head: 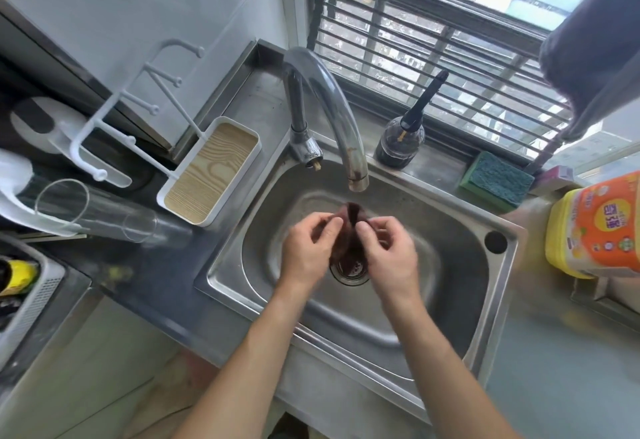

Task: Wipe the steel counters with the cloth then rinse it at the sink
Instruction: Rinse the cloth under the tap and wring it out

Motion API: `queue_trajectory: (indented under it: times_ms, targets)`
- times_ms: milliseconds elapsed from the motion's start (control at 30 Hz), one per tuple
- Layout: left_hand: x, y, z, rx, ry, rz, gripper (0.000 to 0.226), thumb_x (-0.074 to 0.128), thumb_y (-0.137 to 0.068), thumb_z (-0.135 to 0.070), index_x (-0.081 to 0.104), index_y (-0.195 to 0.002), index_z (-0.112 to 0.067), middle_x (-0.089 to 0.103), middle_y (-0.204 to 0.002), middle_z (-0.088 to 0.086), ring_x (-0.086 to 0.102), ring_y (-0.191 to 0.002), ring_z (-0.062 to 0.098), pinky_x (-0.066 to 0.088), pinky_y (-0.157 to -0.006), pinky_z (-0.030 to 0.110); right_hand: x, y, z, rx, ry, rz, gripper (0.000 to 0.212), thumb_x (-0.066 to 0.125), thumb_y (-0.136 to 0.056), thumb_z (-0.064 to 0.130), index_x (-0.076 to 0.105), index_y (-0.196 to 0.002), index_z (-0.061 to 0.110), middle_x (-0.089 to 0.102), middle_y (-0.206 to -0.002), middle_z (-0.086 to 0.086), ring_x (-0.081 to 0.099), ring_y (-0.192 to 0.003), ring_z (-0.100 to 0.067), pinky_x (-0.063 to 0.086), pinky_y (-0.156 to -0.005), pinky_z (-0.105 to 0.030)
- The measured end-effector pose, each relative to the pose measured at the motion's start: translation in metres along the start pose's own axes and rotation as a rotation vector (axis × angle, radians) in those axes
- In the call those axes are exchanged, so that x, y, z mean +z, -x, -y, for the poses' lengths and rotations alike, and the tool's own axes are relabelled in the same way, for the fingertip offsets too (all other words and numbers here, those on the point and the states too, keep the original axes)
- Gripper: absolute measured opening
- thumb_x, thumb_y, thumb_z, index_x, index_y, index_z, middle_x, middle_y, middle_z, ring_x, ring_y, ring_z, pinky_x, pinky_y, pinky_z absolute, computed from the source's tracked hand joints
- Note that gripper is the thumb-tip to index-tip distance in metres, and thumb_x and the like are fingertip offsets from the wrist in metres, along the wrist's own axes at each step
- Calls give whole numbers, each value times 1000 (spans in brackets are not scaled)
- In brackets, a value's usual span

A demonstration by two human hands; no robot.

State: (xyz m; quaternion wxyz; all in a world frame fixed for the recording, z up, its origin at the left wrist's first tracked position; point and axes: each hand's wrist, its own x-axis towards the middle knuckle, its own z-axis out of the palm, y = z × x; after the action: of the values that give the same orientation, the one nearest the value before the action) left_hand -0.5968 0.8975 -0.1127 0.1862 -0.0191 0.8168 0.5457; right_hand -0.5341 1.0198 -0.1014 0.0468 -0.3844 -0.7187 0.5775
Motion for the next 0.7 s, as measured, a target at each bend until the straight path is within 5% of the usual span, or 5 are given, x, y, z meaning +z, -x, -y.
queue_trajectory:
  times_ms: [167,367,467,567,700]
  targets:
    - [12,4,0,-47,79,93,40,62,-77,-52,73,-107,-28,77,-96,-7,72,-93,13,57,-88,44,16,12,-1,-2,5,26,45,49,-76,20,80,-108,25,72,-110,8,67,-106,-5,53,-101,-31]
    - [-2,4,1,159,-179,24,21,76,-84,-32,73,-103,-24,74,-93,-9,68,-87,10,54,-80,31,-3,7,0,158,-426,335,49,31,-83,-24,66,-110,-2,79,-91,-15,77,-86,-27,63,-77,-33]
    - [-7,5,-2,286,-246,30,11,65,-90,-26,72,-97,-21,71,-92,-8,64,-86,11,51,-79,33,-13,-3,-6,17,-140,183,40,38,-86,-15,61,-102,13,76,-85,-12,76,-76,-29,63,-79,-45]
    - [-11,6,1,356,-267,30,13,62,-92,-28,69,-97,-19,68,-92,-5,62,-86,13,50,-80,33,-24,-14,-10,-239,270,12,40,53,-81,-7,64,-102,26,64,-95,0,67,-85,-15,57,-84,-36]
    - [-18,3,3,452,-292,64,25,62,-94,-40,70,-97,-17,66,-89,-4,63,-84,16,50,-78,35,-33,-27,-16,-388,484,225,40,66,-80,3,69,-107,32,52,-115,3,55,-112,-13,47,-102,-30]
